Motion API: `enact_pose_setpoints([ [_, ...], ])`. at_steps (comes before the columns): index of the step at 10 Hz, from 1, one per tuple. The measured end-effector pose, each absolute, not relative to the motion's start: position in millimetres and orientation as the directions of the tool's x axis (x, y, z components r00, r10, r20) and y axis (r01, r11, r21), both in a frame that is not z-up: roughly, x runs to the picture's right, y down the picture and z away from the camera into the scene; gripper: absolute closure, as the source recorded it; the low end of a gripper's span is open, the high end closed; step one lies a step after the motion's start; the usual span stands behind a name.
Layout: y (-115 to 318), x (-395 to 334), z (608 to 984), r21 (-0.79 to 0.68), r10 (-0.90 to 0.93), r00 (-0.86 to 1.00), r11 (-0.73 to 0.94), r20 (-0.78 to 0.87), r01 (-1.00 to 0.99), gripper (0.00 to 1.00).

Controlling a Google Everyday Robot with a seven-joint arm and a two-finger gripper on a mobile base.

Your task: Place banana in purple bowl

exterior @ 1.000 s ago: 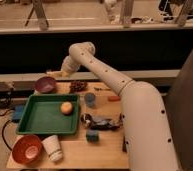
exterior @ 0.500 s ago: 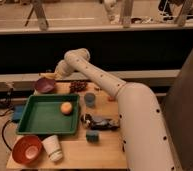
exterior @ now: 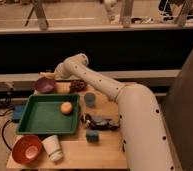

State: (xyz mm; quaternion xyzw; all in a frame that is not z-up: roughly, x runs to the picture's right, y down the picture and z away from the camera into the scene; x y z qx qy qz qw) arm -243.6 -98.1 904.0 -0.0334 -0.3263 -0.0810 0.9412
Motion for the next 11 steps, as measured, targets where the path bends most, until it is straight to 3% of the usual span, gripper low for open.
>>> enact_pose_setpoints([
  [11, -107.5, -262.3, 923.7, 0.134, -0.222, 0.763, 0.975, 0.607, 0.178, 1.00],
])
